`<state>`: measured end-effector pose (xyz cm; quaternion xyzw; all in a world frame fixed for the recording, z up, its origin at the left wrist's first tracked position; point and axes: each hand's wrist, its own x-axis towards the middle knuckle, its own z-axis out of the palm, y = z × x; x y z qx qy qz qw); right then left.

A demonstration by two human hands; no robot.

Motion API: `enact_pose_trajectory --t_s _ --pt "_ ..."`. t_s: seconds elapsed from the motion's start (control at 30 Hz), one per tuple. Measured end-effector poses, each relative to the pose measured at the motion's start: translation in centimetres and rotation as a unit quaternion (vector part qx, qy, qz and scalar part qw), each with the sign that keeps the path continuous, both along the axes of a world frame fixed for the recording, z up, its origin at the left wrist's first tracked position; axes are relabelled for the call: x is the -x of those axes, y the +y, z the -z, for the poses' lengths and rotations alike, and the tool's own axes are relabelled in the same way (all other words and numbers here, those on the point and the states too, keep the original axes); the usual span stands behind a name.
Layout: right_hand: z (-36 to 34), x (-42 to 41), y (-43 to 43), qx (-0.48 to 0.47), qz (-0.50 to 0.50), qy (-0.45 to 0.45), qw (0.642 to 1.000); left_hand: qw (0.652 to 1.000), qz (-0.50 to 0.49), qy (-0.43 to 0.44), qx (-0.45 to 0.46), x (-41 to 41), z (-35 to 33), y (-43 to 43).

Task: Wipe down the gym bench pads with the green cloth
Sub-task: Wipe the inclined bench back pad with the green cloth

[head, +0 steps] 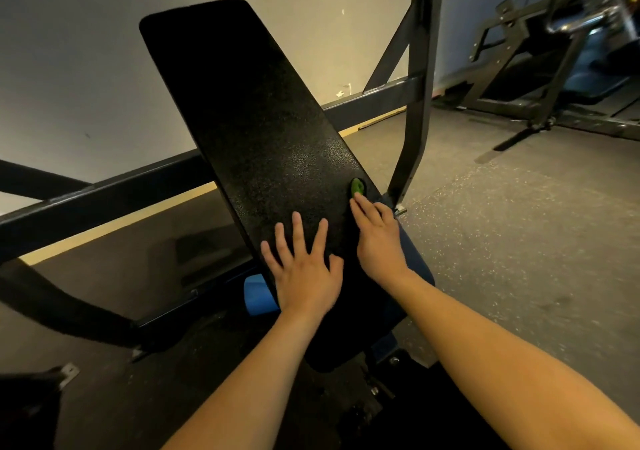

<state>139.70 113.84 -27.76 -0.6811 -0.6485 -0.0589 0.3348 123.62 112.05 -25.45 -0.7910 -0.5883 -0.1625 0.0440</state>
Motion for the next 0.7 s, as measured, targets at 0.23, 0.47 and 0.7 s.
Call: enact_pose_trajectory --t_s 0.23,0.47,0.7 --pt "1.3 -1.1 -1.0 -0.021 0.208 0.229 0.951 0.999 -0.005 0.009 -0.049 -0.1 1.4 0.7" --pt "-2.6 0.5 2.0 -0.037 0.072 0.150 0.985 0.997 -0.003 0.026 -0.068 -0.2 1.4 0.6" --pt "0.3 0.3 -0.7 0.001 0.123 0.108 0.987 0.997 0.027 0.024 -0.070 0.1 1.4 0.2"
